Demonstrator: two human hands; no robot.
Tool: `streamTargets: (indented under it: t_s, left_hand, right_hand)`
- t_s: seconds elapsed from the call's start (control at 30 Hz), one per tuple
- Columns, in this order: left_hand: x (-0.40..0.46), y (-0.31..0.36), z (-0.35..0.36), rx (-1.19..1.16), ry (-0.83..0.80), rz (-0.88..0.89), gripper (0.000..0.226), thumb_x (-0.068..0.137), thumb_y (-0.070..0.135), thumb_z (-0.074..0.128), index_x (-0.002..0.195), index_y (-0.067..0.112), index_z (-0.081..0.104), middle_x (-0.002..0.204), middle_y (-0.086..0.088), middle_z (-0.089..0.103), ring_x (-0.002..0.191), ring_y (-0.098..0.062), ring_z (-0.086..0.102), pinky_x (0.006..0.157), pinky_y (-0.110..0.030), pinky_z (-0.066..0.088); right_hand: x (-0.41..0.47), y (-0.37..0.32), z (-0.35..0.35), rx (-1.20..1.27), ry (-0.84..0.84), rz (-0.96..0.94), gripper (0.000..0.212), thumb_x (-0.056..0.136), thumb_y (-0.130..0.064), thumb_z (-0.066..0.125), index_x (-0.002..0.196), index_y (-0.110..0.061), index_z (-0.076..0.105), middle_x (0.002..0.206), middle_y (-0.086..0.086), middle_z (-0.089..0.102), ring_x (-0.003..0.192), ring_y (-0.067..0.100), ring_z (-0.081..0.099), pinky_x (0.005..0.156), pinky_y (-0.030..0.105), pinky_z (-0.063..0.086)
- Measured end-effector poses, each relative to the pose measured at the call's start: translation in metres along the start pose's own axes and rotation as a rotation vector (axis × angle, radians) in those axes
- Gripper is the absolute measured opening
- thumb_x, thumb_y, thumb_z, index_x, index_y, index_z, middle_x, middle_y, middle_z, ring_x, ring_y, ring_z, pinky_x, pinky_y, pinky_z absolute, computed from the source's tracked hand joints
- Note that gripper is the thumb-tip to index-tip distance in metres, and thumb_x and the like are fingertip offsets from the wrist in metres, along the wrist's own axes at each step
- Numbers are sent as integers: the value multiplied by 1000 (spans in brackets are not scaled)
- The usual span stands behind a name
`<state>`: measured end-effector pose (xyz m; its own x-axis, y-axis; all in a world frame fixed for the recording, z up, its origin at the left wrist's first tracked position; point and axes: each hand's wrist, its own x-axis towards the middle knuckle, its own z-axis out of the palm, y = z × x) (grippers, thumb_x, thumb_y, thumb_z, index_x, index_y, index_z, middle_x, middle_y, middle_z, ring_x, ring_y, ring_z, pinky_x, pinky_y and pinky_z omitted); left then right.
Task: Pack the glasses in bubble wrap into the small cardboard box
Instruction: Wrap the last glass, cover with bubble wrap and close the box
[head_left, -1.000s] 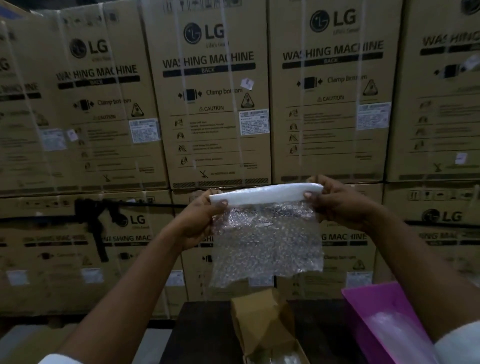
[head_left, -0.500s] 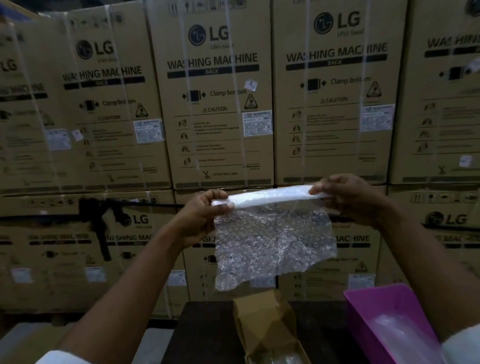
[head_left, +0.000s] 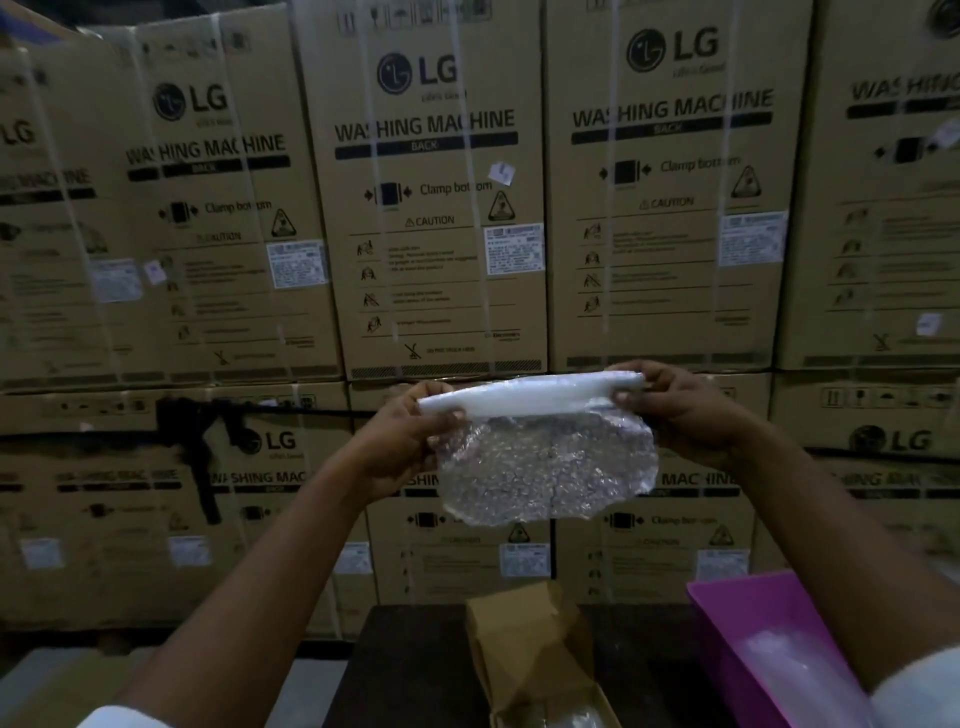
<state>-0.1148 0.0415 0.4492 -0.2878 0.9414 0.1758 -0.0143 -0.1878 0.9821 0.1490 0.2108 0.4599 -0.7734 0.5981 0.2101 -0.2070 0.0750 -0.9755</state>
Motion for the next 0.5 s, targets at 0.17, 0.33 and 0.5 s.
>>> streamTargets:
  t_s: [0.17, 0.33, 0.5]
  left_hand:
    - [2, 4, -5, -147, 20, 61, 29, 92, -8, 44, 73, 12, 52, 78, -9, 64, 62, -16, 65, 52, -19, 55]
    - [-2, 4, -11, -262, -62, -35, 20, 90, 17, 42, 93, 8, 60, 82, -8, 58, 55, -12, 54, 46, -19, 47]
    - [4, -6, -11, -86, -12, -58, 54, 79, 9, 73, 128, 11, 52, 112, -7, 64, 84, -16, 65, 67, -22, 56]
  right_hand:
    - [2, -6, -5, -11, 29, -44, 32, 91, 7, 43, 87, -5, 72, 93, 13, 72, 74, 21, 70, 59, 28, 58]
    - [-2, -11, -5, 30, -2, -34, 32, 91, -1, 34, 101, 8, 63, 92, 13, 70, 68, 15, 67, 58, 22, 55]
    - [1, -8, -1, -234, 97, -37, 25, 91, -9, 54, 112, 2, 62, 114, 13, 64, 97, 24, 66, 69, 22, 56]
